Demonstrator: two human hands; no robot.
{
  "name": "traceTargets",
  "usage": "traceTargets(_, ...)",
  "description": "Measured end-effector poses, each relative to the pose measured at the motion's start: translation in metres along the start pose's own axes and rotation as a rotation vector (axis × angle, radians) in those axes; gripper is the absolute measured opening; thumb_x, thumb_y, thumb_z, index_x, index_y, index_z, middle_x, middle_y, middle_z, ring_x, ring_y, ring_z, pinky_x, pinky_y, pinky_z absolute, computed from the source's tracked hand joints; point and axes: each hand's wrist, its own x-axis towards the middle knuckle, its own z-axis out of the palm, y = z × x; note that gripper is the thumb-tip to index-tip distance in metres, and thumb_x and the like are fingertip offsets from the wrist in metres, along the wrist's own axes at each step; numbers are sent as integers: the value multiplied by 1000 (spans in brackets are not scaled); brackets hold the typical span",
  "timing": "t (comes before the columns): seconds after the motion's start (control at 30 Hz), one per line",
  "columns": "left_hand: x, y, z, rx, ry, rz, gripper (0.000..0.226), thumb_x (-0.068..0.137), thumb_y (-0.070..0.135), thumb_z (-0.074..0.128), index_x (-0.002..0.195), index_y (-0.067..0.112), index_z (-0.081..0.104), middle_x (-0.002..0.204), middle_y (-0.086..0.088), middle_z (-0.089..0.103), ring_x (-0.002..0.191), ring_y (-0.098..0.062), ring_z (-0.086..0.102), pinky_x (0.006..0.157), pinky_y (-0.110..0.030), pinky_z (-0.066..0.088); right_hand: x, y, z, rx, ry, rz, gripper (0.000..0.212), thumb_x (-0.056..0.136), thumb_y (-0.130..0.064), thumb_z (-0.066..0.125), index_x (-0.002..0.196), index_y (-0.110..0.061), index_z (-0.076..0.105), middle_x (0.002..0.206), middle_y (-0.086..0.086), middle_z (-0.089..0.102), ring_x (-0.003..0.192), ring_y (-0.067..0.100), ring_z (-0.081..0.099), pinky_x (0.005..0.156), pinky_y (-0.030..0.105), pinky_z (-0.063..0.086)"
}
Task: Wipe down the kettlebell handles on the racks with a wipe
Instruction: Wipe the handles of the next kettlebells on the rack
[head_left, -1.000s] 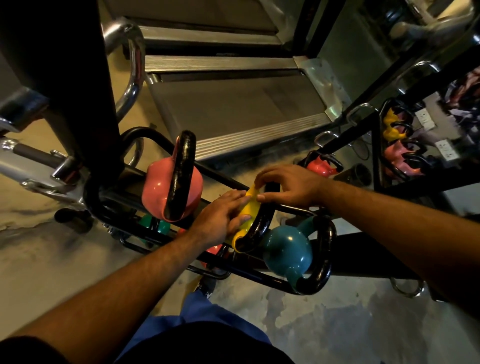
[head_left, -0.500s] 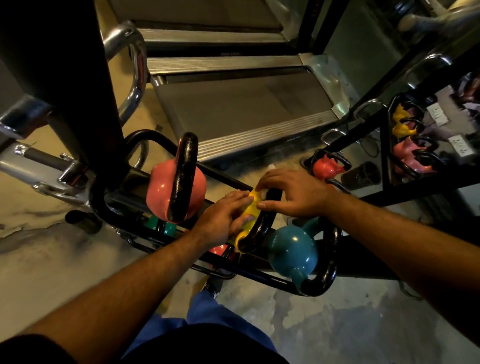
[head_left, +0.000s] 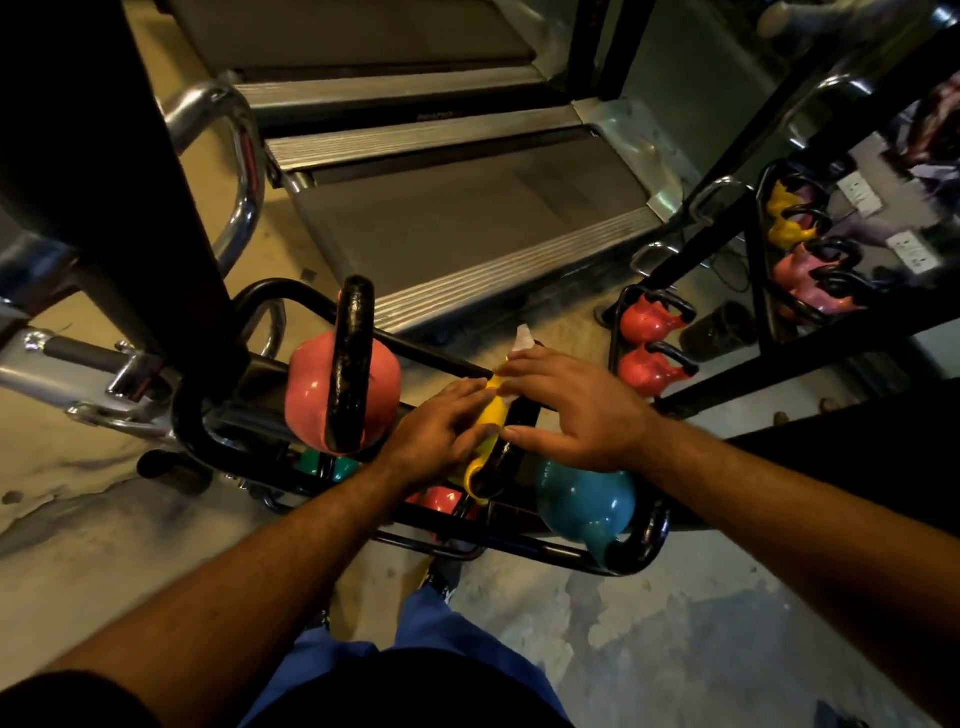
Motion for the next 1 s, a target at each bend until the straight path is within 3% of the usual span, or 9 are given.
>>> traceTargets(0.13, 2, 0, -2, 8, -23, -10, 63, 90, 55, 53, 145, 25, 46, 155, 3, 39, 146, -13, 30, 118, -40, 30, -20, -5, 18, 54, 172, 58, 73, 94, -63, 44, 146, -12, 50, 156, 9, 43, 150, 21, 30, 120, 45, 32)
traceTargets(0.27, 2, -3, -4, 8, -69, 39, 57, 91, 50, 52, 143, 28, 48, 152, 4, 42, 142, -13, 37, 113, -44, 38, -38, -23, 41, 38, 194, -112, 62, 97, -55, 47, 143, -15, 53, 155, 8, 45, 150, 19, 28, 124, 38, 20)
traceTargets(0.4, 5, -1, -5, 34, -71, 88, 58, 91, 46, 49, 141, 17, 51, 149, -6, 46, 141, -21, 39, 113, -49, 35, -33, -13, 43, 157, 352, 57, 66, 98, -54, 48, 147, -10, 49, 159, 9, 39, 152, 21, 24, 122, 44, 28)
traceTargets(0.57, 0, 12, -5, -127, -65, 95, 50, 89, 45, 54, 138, 36, 48, 144, 8, 49, 135, -10, 46, 112, -35, 39, -38, -23, 68, 242, 443, 21, 64, 99, -47, 48, 149, -6, 45, 159, 11, 38, 153, 21, 23, 121, 49, 28)
traceTargets(0.73, 3, 10, -5, -138, -139, 24, 45, 92, 33, 56, 135, 41, 48, 149, 4, 45, 138, -21, 43, 113, -52, 36, -29, -32, 84, 554, 601, 256, 71, 98, -48, 46, 156, -11, 31, 166, 2, 21, 155, 10, 10, 123, 46, 26)
traceTargets(0.8, 0, 21, -7, -69, -134, -75, 42, 85, 48, 58, 125, 54, 46, 146, 8, 46, 136, -16, 44, 113, -48, 38, -21, -42, 88, 673, 654, 307, 73, 97, -49, 45, 158, -13, 27, 168, 1, 17, 155, 10, 8, 123, 46, 26)
traceTargets(0.87, -2, 27, -8, -205, -128, -200, 62, 60, 80, 67, 116, 59, 51, 140, 8, 53, 134, -17, 47, 112, -44, 40, -16, -49, 92, 733, 682, 334, 77, 96, -52, 43, 159, -13, 24, 169, 2, 10, 156, 11, 4, 124, 45, 22)
traceTargets(0.9, -3, 26, -9, -271, -135, -217, 74, 50, 85, 68, 115, 55, 55, 134, 9, 57, 132, -18, 49, 110, -41, 42, -15, -50, 95, 732, 687, 317, 77, 95, -53, 43, 159, -14, 24, 169, 1, 8, 156, 11, 1, 124, 44, 20)
traceTargets(1.0, -2, 24, -10, -274, -177, -113, 54, 80, 53, 72, 130, 39, 56, 136, -4, 57, 129, -26, 52, 107, -45, 42, -17, -42, 100, 754, 707, 272, 77, 95, -53, 43, 159, -16, 23, 169, -1, 7, 155, 7, 2, 123, 37, 20)
